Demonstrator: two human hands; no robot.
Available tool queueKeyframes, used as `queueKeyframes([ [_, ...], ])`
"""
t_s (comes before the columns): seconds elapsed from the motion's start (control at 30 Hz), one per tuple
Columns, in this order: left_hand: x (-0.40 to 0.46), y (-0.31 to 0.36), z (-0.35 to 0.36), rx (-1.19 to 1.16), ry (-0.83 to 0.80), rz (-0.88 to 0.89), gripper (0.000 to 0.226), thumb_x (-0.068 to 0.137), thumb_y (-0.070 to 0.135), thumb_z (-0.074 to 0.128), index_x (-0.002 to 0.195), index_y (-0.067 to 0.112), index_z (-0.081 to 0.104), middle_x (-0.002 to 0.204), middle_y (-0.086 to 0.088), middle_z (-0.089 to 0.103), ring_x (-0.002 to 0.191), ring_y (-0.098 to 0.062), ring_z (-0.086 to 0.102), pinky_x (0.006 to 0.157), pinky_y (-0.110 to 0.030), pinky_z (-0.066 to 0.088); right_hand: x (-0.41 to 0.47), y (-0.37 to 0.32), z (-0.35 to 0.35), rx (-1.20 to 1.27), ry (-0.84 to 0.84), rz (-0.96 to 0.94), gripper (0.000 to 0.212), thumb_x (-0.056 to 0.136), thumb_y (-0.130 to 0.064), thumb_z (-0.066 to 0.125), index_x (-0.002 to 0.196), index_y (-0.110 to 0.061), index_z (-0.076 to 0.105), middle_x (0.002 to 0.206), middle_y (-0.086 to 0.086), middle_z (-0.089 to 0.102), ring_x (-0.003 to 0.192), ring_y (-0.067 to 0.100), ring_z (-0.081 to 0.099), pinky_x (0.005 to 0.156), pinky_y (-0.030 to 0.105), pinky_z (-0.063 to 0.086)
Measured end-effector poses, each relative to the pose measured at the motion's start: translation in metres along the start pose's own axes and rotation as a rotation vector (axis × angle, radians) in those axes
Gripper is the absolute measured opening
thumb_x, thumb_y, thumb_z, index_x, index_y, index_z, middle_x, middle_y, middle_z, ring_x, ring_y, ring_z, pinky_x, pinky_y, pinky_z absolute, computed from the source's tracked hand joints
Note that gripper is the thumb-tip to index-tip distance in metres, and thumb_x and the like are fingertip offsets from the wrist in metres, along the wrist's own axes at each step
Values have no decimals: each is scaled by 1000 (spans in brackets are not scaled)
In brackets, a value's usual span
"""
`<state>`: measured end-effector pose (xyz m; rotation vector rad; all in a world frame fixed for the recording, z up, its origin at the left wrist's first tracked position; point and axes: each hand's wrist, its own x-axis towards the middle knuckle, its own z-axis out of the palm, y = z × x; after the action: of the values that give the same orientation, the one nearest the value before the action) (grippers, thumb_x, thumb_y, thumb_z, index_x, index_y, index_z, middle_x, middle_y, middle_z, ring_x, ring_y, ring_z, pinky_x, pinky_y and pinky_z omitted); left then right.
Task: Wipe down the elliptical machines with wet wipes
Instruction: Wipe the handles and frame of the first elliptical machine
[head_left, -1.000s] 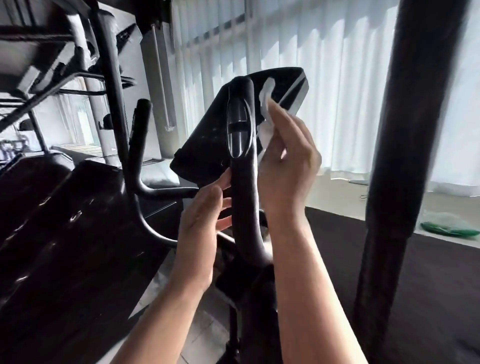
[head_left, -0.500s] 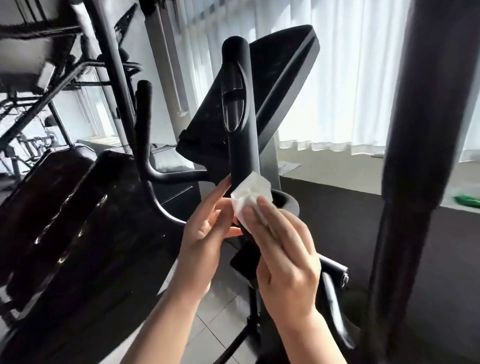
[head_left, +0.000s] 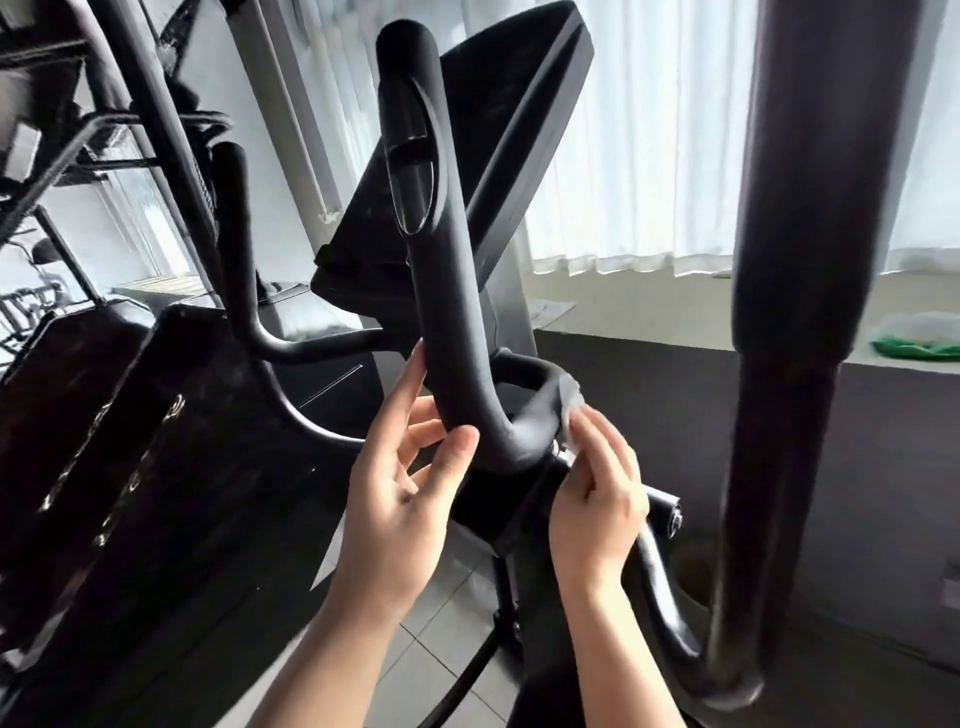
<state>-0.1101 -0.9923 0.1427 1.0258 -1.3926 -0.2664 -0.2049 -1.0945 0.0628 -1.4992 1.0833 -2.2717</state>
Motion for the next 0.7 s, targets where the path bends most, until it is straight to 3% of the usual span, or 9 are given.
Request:
queueKeyframes([
  [0.1,1,-2,-2,25,-10,0,60,79,45,64,136,55,44,112,6,67,108,-18,66,92,-35,54,44,16,28,-11,-89,81,39,82,-1,43,103,-7,75,109,6,71,103,21,62,94,11,41],
  [0.23,3,-2,-4,28,-22,21,60,80,43,64,136,53,44,111,7,67,105,-20,66,91,-36,55,65,25,23,119,-382,286,40,85,9,49,100,-18,75,102,-2,73,101,15,66,88,21,47],
  [0.33,4,-2,-2,26,-16,47,59,82,40,63,137,50,46,112,13,68,108,-20,65,92,-37,53,56,15,14,184,-336,249,38,85,5,45,94,-20,72,102,-1,72,100,8,65,90,21,46],
  [0.43,5,-4,-4,-4,-13,28,57,79,41,65,131,59,48,107,13,68,102,-17,66,91,-36,53,51,0,8,232,-311,201,42,78,3,40,91,-22,71,100,1,72,101,14,64,89,21,47],
  [0.6,5,-2,-4,-49,-32,-1,58,79,42,66,130,60,48,111,10,68,109,-19,65,97,-45,51,53,-21,-6,102,-472,240,35,91,1,50,103,-20,74,109,-8,68,113,12,57,98,20,41],
  [0.7,5,-2,-5,-64,-44,-29,56,78,43,67,127,64,49,109,9,68,109,-19,65,97,-47,51,75,-30,-5,-121,-652,228,22,94,-13,58,108,-16,75,117,-4,67,116,16,53,98,18,34],
])
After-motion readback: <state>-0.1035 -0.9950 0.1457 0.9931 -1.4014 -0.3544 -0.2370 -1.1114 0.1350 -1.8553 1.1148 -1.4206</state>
